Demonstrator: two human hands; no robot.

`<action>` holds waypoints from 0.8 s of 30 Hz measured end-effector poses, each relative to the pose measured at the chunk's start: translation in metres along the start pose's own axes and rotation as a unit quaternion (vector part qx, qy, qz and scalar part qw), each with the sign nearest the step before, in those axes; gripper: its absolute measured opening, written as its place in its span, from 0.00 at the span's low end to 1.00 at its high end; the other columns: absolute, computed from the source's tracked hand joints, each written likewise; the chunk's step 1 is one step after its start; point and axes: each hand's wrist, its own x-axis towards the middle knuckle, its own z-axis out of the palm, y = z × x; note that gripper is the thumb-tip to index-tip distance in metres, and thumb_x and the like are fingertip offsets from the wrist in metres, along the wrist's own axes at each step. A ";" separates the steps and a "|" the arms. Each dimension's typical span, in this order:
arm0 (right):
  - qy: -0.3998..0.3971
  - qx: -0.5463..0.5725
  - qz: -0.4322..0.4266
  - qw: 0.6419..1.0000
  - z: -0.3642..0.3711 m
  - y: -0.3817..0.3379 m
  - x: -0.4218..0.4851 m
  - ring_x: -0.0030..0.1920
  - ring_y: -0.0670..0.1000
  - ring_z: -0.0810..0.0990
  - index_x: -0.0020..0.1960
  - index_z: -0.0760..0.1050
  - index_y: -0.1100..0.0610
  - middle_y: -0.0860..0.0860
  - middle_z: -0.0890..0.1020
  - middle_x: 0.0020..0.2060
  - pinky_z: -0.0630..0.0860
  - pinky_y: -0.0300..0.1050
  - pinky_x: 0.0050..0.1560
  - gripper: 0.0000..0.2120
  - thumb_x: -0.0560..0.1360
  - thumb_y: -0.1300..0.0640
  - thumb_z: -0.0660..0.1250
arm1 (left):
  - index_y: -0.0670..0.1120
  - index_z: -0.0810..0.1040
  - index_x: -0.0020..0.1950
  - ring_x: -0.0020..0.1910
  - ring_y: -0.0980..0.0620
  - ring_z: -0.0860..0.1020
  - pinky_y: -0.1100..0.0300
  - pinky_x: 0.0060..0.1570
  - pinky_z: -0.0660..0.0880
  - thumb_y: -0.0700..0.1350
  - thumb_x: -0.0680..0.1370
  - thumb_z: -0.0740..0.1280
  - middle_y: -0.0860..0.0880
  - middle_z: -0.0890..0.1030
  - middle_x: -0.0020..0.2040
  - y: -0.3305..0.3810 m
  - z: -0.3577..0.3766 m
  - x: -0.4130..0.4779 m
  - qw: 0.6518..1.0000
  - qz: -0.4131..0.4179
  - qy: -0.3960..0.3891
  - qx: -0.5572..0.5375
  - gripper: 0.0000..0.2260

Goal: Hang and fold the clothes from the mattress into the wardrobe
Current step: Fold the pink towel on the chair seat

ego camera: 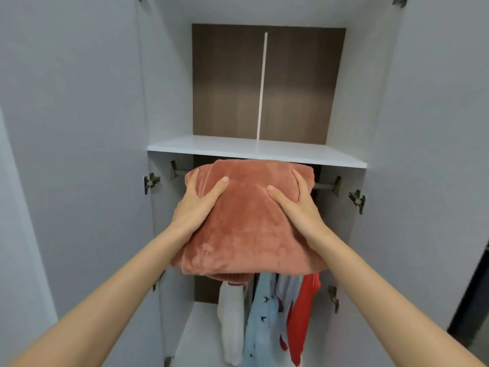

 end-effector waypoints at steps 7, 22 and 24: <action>-0.035 -0.002 -0.047 0.998 0.029 -0.038 0.131 0.64 0.50 0.72 0.75 0.53 0.38 0.42 0.69 0.67 0.69 0.54 0.68 0.43 0.66 0.32 0.70 | 0.65 0.54 0.73 0.65 0.49 0.72 0.47 0.67 0.67 0.79 0.57 0.64 0.57 0.72 0.67 0.024 -0.028 0.116 0.998 0.030 0.051 -0.012 0.48; -0.006 -0.018 -0.047 0.999 0.141 -0.045 0.372 0.68 0.53 0.69 0.75 0.54 0.40 0.45 0.67 0.71 0.65 0.51 0.70 0.40 0.69 0.36 0.69 | 0.57 0.53 0.77 0.70 0.45 0.68 0.47 0.71 0.62 0.77 0.60 0.62 0.54 0.66 0.73 0.007 -0.080 0.385 0.993 0.067 0.093 0.038 0.50; 0.000 -0.033 -0.028 0.999 0.156 -0.036 0.395 0.69 0.54 0.69 0.75 0.55 0.40 0.46 0.68 0.71 0.64 0.51 0.70 0.39 0.69 0.35 0.68 | 0.57 0.52 0.77 0.72 0.45 0.65 0.47 0.71 0.60 0.76 0.62 0.60 0.53 0.63 0.75 -0.004 -0.084 0.414 0.992 0.047 0.091 0.067 0.48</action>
